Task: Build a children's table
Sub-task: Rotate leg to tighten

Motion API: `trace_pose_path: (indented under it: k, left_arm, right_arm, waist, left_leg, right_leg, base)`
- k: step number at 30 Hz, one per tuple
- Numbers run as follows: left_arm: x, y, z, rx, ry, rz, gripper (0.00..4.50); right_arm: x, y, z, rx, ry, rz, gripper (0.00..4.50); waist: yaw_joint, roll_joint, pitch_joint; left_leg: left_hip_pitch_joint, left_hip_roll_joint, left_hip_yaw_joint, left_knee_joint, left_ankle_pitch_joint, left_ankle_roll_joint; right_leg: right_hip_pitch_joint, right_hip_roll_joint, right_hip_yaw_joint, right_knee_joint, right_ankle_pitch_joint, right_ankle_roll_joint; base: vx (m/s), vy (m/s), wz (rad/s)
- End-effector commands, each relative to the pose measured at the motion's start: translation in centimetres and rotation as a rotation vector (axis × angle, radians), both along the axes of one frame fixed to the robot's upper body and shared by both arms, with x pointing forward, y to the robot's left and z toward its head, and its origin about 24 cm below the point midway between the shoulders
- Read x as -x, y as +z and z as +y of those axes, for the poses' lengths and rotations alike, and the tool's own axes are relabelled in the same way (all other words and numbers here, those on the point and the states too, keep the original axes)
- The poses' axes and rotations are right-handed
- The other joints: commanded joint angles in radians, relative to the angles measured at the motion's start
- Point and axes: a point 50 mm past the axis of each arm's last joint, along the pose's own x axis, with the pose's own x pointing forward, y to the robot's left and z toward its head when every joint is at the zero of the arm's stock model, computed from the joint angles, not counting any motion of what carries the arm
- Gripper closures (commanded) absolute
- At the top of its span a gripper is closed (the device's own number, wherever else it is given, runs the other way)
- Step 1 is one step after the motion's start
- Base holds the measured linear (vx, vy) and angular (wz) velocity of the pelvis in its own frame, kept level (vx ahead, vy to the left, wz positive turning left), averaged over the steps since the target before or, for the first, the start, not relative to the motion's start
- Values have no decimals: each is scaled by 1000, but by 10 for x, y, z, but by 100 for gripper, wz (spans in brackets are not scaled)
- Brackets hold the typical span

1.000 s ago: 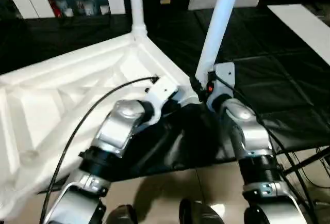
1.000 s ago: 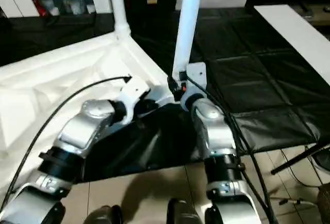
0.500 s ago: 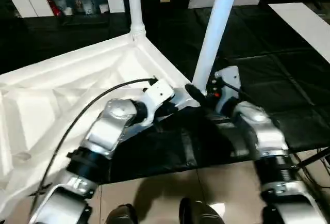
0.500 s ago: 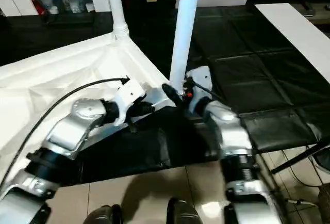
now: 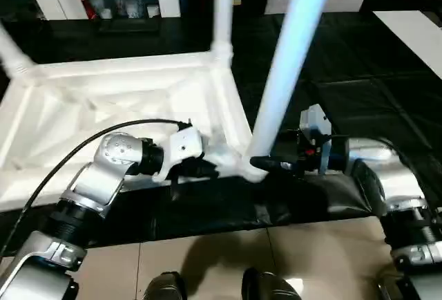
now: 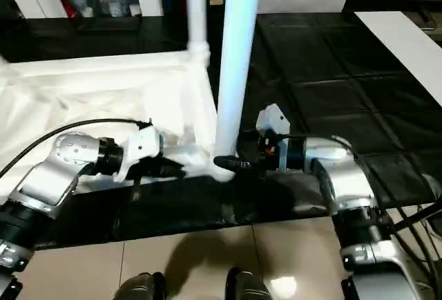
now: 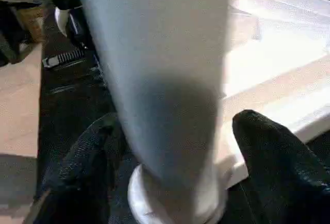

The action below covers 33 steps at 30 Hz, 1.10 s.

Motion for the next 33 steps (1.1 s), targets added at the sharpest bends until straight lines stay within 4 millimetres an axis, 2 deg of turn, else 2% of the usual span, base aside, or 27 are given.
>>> trace_pose_path:
  k: [1,4,6,9,13,20,21,23,25,26,27,29,31,33]
  left_arm:
    - [5,6,-6,-10,-128,-8,450]
    - [6,6,-6,-18,-156,-1,450]
    - [6,6,-6,-20,-168,-1,450]
    - [5,6,-6,-19,-175,-1,450]
    - [5,7,-5,-16,-180,-2,450]
    - [4,6,-6,18,-140,-2,450]
    - [3,6,-7,27,-124,-6,450]
    - [2,6,-9,47,-81,-10,450]
    - [0,6,-12,64,-4,-16,450]
    - [-1,7,-15,87,31,-16,450]
    - [-2,8,-19,107,64,-14,450]
    - [-5,11,-28,139,133,-25,450]
    - [-10,14,-36,160,198,-40,450]
    - [-13,16,-40,172,238,-47,450]
  right_arm:
    - [1,-2,-2,32,74,17,126]
    - [3,-2,0,41,124,30,168]
    - [5,-3,2,43,164,45,168]
    - [7,-3,3,51,200,55,210]
    - [8,-5,5,55,225,65,240]
    - [13,-7,7,15,217,97,252]
    - [14,-7,8,6,202,100,252]
    - [14,-9,10,-17,151,107,252]
    - [13,-13,15,-30,61,101,252]
    - [12,-15,19,-33,4,104,252]
    - [9,-18,22,-32,-58,104,252]
    - [4,-23,30,-41,-185,105,252]
    - [0,-26,39,-54,-283,114,253]
    - [-2,-27,44,-61,-334,120,254]
  waist:
    - [-3,-5,-80]
    - [0,-6,-82]
    - [2,-6,-82]
    - [4,-5,-81]
    - [5,-6,-82]
    - [7,-7,-83]
    - [9,-4,-83]
    - [10,-5,-83]
    - [6,-3,-79]
    - [4,-5,-79]
    - [2,-3,-79]
    - [-6,-6,-79]
    - [-23,-8,-80]
    - [-26,-6,-82]
  left_leg:
    - [21,39,-8,-66,-207,93]
    - [19,41,-8,-66,-187,97]
    - [19,42,-8,-67,-182,102]
    - [21,42,-7,-67,-186,100]
    - [21,41,-8,-67,-193,92]
    - [20,41,-8,-67,-187,92]
    - [21,41,-7,-67,-187,91]
    - [20,43,-8,-68,-184,86]
    - [22,41,-9,-70,-208,74]
    - [23,39,-9,-70,-215,68]
    - [22,38,-12,-71,-218,57]
    - [21,36,-13,-71,-221,44]
    - [13,30,-17,-70,-227,40]
    - [17,29,-17,-68,-225,44]
  right_leg:
    - [63,-77,49,-70,-396,-185]
    - [64,-76,50,-67,-384,-181]
    - [64,-75,49,-66,-374,-184]
    - [63,-76,49,-67,-384,-184]
    - [63,-77,49,-69,-403,-178]
    - [63,-75,49,-68,-399,-176]
    - [63,-74,50,-70,-400,-173]
    - [64,-76,50,-69,-400,-172]
    - [59,-75,48,-76,-441,-163]
    - [60,-76,48,-77,-460,-158]
    - [62,-78,47,-79,-491,-146]
    - [60,-76,45,-81,-516,-132]
    - [65,-77,41,-87,-545,-107]
    - [62,-76,42,-89,-540,-105]
  base:
    - [0,0,0]
    - [0,0,0]
    - [0,0,0]
    - [0,0,0]
    - [0,0,0]
    - [0,0,0]
    - [0,0,0]
    - [0,0,0]
    - [0,0,0]
    - [0,0,0]
    - [0,0,0]
    - [0,0,0]
    - [0,0,0]
    - [0,0,0]
